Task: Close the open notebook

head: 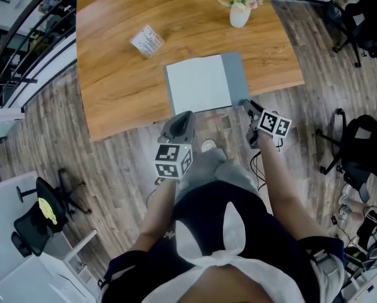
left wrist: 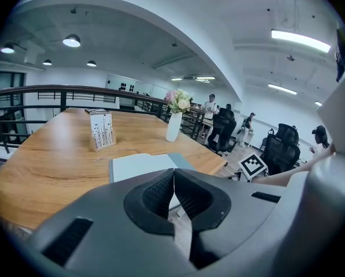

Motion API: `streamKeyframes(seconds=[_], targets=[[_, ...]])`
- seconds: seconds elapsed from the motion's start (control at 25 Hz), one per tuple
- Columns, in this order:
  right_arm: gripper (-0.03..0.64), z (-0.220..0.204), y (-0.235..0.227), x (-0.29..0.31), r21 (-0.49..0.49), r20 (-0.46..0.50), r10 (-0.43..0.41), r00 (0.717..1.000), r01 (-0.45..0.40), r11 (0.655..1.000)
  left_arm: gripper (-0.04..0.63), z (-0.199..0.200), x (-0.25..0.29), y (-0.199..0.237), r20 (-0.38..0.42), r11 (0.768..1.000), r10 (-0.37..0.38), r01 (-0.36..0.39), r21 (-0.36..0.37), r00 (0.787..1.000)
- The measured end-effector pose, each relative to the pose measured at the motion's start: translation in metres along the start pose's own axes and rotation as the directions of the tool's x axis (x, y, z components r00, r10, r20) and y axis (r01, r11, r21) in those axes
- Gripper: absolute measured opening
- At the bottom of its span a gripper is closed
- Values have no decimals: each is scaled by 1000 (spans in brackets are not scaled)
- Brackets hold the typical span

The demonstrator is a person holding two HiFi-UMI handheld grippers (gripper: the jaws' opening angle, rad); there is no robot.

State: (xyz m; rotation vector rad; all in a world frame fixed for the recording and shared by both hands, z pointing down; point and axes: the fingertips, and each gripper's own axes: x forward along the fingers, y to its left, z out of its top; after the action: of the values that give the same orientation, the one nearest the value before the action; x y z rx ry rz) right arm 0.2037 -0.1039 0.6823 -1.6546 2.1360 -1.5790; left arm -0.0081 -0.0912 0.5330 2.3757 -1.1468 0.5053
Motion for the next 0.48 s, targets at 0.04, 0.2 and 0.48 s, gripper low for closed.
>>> streamKeyframes(seconds=[0.04, 0.2, 0.48], targets=[[102, 1, 0, -1, 5, 4, 4, 1000, -4, 1000, 18, 0, 0, 0, 0, 1000, 1, -1, -1, 1000], [67, 4, 3, -6, 12, 26, 22, 999, -22, 1000, 18, -1, 0, 1, 0, 1000, 1, -1, -2, 1000], [32, 11, 14, -14, -37, 47, 34, 998, -33, 999, 18, 1, -1, 1, 7, 1000, 4, -4, -4, 1000]])
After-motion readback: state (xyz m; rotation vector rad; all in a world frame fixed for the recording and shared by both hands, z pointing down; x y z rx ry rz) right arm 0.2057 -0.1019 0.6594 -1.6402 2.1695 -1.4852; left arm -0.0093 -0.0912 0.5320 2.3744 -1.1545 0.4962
